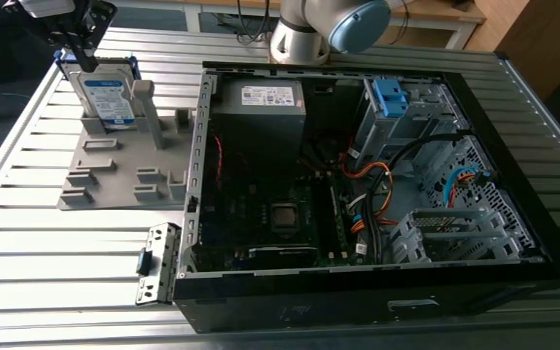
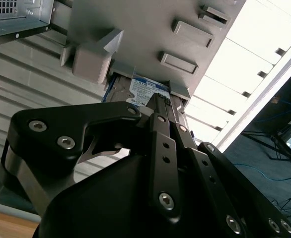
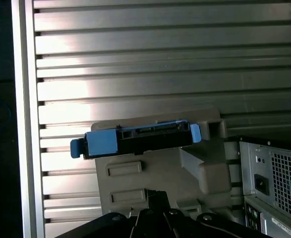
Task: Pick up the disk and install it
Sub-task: 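Reach for the disk, then pick up the disk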
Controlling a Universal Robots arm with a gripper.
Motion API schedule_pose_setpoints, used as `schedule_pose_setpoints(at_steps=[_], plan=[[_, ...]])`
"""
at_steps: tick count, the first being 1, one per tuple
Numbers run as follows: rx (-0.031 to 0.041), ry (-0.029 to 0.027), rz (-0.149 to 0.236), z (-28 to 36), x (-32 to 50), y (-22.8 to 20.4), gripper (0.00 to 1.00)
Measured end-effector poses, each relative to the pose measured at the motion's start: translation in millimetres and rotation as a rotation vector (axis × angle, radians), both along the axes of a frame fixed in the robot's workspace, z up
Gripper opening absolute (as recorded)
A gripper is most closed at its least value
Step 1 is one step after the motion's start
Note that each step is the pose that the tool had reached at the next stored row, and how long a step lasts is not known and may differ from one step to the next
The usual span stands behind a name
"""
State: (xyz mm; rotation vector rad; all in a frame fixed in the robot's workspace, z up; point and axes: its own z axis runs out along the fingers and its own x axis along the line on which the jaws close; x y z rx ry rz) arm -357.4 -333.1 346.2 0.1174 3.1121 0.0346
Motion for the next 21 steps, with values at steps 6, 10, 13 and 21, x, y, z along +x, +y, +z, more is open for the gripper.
schedule_pose_setpoints(at_steps=[6,10,13,21], plan=[[0.0,0.0,0.0,-0.1,0.0,0.0,0.11],[0.0,0.0,0.011,-0.1,0.0,0.0,0.11],[0.0001,-0.0002,0.041,-0.2,-0.2,0.1,0.11],[0.0,0.0001,0.123,0.0,-0.3,0.0,0.11]])
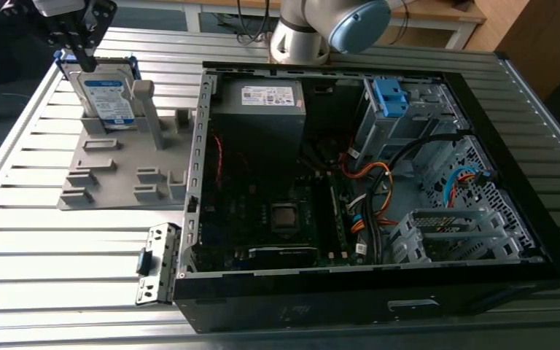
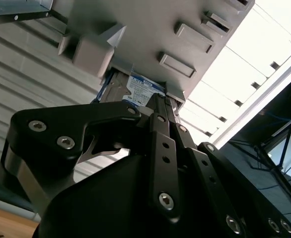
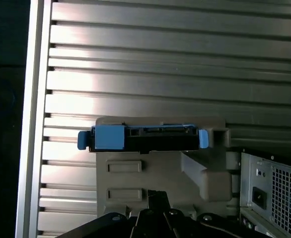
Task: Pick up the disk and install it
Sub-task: 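Pick up the disk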
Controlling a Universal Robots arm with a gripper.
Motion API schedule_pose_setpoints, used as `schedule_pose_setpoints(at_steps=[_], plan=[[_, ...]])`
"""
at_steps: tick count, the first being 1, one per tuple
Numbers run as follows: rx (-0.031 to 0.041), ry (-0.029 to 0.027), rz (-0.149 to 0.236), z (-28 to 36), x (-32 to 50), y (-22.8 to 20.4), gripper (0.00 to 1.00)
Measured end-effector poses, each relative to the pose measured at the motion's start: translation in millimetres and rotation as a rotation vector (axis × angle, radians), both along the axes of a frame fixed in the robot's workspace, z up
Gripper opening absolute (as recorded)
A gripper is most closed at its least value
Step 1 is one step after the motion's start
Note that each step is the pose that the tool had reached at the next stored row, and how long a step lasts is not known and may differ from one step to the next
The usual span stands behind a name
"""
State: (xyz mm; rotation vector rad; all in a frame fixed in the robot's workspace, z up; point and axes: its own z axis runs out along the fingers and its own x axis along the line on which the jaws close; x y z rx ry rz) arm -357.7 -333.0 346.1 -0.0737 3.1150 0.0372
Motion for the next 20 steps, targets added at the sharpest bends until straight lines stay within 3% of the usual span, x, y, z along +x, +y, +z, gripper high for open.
schedule_pose_setpoints(at_steps=[20], plan=[[0.0,-0.0002,0.161,-0.1,0.0,0.0,0.11]])
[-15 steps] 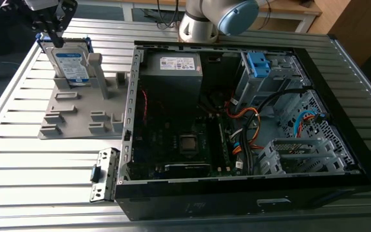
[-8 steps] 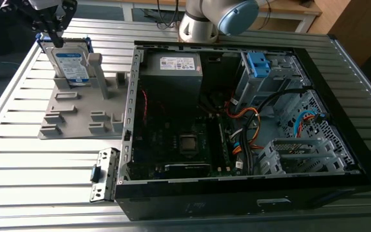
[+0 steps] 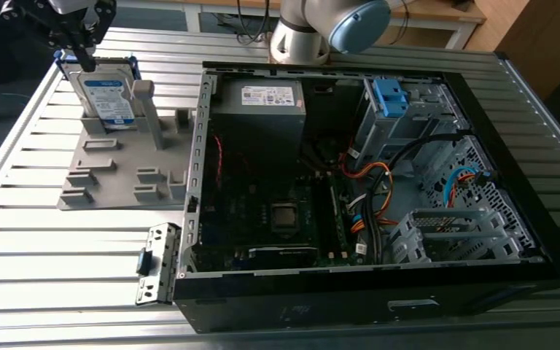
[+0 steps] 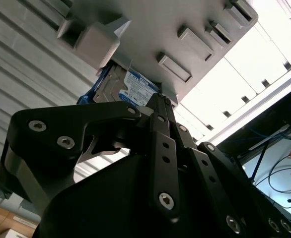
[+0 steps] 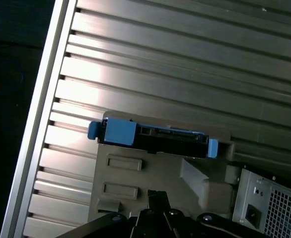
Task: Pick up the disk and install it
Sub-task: 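Pick up the disk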
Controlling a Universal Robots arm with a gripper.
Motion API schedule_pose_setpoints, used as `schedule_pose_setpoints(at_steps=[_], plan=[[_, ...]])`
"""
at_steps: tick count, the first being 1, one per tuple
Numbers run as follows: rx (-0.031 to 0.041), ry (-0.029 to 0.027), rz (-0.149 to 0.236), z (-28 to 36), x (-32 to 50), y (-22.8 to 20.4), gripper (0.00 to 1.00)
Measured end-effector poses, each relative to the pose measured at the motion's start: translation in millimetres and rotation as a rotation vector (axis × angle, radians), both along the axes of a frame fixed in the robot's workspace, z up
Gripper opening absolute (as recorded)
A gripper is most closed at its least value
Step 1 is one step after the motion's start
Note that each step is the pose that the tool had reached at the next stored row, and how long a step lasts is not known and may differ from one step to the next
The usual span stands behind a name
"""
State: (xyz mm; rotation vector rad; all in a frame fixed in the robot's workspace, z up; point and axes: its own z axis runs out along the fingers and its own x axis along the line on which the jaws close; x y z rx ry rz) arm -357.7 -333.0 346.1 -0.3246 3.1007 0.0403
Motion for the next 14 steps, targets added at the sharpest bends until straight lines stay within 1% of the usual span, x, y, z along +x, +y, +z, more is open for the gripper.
schedule_pose_setpoints(at_steps=[14], plan=[[0.0,0.0,0.1,0.0,0.0,0.0,0.11]])
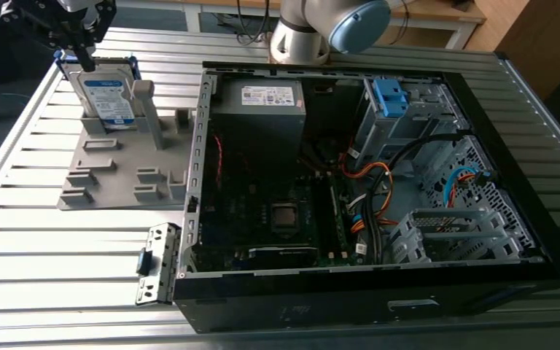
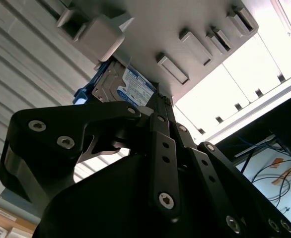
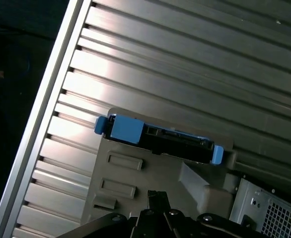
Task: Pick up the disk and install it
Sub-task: 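Pick up the disk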
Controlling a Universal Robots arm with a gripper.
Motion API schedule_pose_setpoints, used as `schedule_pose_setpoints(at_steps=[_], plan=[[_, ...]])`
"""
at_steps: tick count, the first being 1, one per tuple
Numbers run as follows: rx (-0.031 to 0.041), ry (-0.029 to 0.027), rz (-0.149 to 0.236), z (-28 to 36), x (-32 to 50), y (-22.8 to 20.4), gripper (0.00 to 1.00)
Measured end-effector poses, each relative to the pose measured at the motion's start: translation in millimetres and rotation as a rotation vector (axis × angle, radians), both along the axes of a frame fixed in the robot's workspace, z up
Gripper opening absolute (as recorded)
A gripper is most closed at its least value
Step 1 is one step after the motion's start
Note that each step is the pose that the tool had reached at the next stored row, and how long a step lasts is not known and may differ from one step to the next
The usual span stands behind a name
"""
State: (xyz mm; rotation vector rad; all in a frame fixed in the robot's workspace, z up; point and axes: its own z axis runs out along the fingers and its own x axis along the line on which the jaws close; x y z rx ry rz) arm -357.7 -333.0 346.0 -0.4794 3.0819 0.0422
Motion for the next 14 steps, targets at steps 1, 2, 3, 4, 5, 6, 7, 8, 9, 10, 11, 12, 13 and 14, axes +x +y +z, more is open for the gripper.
schedule_pose_setpoints(at_steps=[1,2,3,4,5,6,7,8,9,10,11,12,13,14], plan=[[0.0,0.0,0.006,0.0,0.0,0.0,0.11],[0.0,0.0,0.014,0.0,0.0,0.0,0.11],[0.0,0.0,0.021,0.0,0.0,0.0,0.11],[0.0,0.0,0.028,0.0,0.0,0.0,0.11],[0.0,0.0001,0.035,0.0,0.0,0.0,0.11],[0.0,0.0,0.042,0.0,0.0,0.0,0.11],[0.0,0.0,0.049,0.0,0.0,0.0,0.11],[0.0,0.0001,0.056,0.0,0.0,0.0,0.11],[0.0,0.0,0.064,0.0,0.0,0.0,0.11],[0.0,0.0,0.071,0.0,0.0,0.0,0.11],[0.0,0.0,0.078,0.0,0.0,0.0,0.11],[0.0,0.0,0.086,0.0,0.0,0.0,0.11],[0.0,0.0,0.093,0.0,0.0,0.0,0.11],[-0.0001,0.0,0.101,0.0,0.0,0.0,0.11]])
